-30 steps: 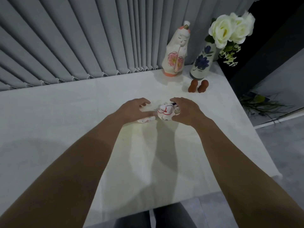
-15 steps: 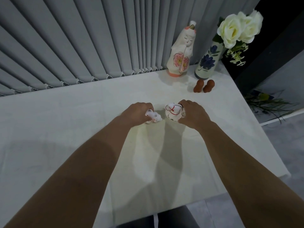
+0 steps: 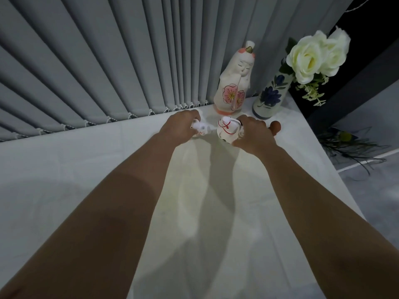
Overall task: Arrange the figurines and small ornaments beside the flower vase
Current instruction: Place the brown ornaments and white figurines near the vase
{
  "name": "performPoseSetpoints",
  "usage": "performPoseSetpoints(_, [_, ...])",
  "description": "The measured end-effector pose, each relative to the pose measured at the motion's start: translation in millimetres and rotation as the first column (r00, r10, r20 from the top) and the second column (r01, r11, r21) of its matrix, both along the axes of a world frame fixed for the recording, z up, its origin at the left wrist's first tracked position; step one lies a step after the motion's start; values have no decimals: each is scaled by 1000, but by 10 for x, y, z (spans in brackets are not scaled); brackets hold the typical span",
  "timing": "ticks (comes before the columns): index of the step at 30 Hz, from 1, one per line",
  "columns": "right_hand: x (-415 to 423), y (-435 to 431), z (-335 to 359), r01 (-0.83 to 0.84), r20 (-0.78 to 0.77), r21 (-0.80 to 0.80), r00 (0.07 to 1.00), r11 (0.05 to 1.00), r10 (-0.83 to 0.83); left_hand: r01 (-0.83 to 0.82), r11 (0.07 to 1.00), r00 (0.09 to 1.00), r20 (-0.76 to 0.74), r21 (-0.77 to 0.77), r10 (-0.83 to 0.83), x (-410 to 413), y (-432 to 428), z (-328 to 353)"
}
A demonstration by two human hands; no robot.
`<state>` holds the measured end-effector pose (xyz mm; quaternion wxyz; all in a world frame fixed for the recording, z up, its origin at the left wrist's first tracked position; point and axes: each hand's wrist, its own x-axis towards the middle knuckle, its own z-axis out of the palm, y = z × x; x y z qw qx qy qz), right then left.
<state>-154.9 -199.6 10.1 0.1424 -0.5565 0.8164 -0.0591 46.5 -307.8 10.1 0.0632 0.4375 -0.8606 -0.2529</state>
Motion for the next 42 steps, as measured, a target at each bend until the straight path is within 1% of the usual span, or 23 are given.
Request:
performPoseSetpoints(3, [-38,-155,19,-9,31,10,999,1000,9,-7,1000,1000,1,-22,7,-108,-153,-28])
performPoseSetpoints(9, [-47,-321,-71,-18,-6,-1,1000,1000,18,0,999,1000,9,-38,0,-248,-354,-83])
performPoseSetpoints(13, [-34,-358,-117,-10,-55,26,998,1000,11,16,1000,1000,28,-27,-15,-297,-412,-107])
performPoseSetpoints(16, [-38,-364,-130,-12,-46,33,999,999,14,37,999,999,40,-13,-37,-311,-431,-143])
performPoseSetpoints(18, [-48,-360,-125,-30,-68,15,997,999,31,42,999,999,32,-4,-42,-303,-435,-167])
performPoseSetpoints(23, [-29,-317,-106,-31,-123,-55,992,998,24,-18,1000,1000,-2,2,18,-244,-461,-207])
performPoseSetpoints(24, [-19,-310,-114,-26,-131,-49,991,998,19,-18,1000,1000,-2,4,18,-243,-463,-209])
performPoseSetpoints(29, [-12,-333,-108,-33,-90,-15,995,999,31,-20,1000,1000,-3,11,20,-285,-445,-157])
performPoseSetpoints(35, [-26,-343,-114,-54,-74,-76,996,996,49,-19,999,1000,14,-34,20,-354,-457,-192])
performPoseSetpoints(38, [-29,-338,-128,-86,-93,-104,993,991,76,14,997,999,39,-73,-11,-364,-460,-235])
performPoseSetpoints(42, [-21,-313,-138,-81,-93,-128,993,988,70,11,999,999,47,-53,-9,-339,-467,-233])
